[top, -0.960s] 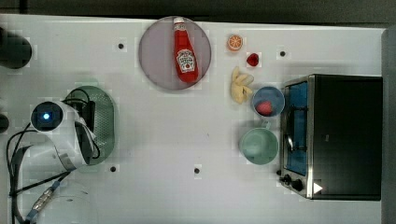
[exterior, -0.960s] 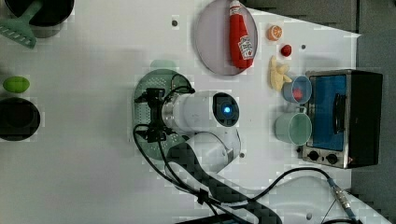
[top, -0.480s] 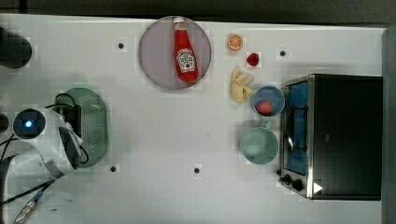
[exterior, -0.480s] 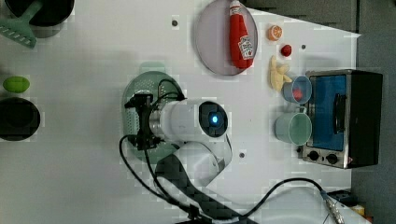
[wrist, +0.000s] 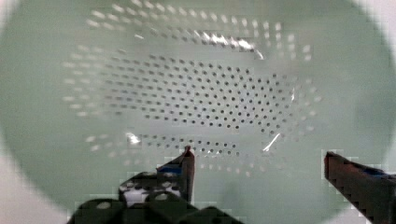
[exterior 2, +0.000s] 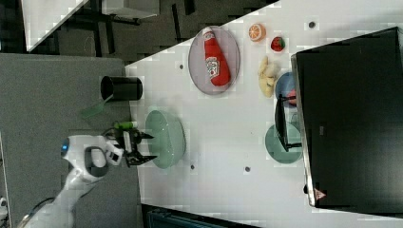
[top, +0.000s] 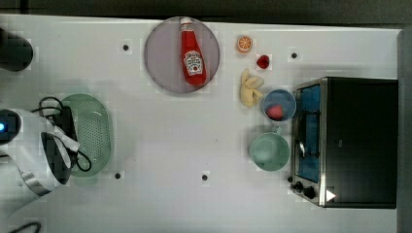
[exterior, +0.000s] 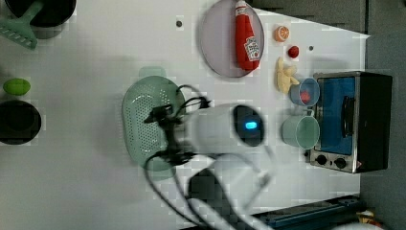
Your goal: Drag strainer right to left.
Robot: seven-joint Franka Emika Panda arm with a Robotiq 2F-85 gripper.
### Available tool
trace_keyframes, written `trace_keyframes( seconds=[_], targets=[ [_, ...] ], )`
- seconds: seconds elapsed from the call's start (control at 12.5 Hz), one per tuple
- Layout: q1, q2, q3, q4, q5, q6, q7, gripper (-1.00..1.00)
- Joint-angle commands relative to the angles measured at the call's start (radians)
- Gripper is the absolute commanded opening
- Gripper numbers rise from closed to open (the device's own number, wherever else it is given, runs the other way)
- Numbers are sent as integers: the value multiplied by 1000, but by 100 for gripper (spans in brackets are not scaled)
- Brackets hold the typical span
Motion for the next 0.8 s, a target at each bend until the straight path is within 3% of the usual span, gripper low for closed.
trace_keyframes(
  seconds=[0.08,0.56,0.8],
  targets=[
    [-93,-202,-158,62,-28,-85,-291,100],
    [-132,-450,-503,96,-256,-330,-831,100],
    [-145,-531,-616,100,-287,-446,-1065,100]
  ],
)
